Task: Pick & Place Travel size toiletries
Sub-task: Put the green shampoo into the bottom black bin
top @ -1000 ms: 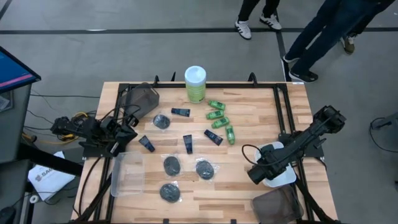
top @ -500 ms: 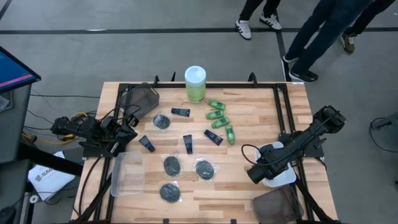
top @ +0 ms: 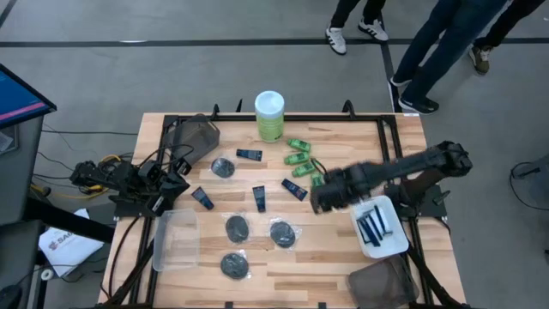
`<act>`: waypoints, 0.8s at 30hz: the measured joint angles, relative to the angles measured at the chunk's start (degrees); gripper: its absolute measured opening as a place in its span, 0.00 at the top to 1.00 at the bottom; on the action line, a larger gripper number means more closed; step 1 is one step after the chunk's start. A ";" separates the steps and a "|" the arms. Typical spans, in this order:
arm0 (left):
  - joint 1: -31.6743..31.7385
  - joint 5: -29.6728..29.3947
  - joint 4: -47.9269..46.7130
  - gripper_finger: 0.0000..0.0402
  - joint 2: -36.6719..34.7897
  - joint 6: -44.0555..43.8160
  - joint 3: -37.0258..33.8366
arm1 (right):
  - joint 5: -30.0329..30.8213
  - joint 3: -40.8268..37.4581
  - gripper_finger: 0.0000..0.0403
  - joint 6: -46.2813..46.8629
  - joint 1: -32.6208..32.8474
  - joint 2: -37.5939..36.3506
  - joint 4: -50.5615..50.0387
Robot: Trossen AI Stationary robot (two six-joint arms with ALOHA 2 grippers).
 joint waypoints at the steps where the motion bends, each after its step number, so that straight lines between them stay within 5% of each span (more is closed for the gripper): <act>1: 0.00 -0.01 0.02 0.99 0.00 0.02 0.00 | 0.06 -0.33 0.37 -2.09 -1.79 0.00 1.55; 10: 0.00 -0.04 0.02 0.99 0.00 0.00 0.00 | -0.50 -6.63 0.37 -9.58 -10.58 0.02 10.83; 24: 0.00 -0.26 0.01 0.99 0.00 0.02 0.00 | -1.33 -18.95 0.37 -10.82 -11.63 0.05 27.92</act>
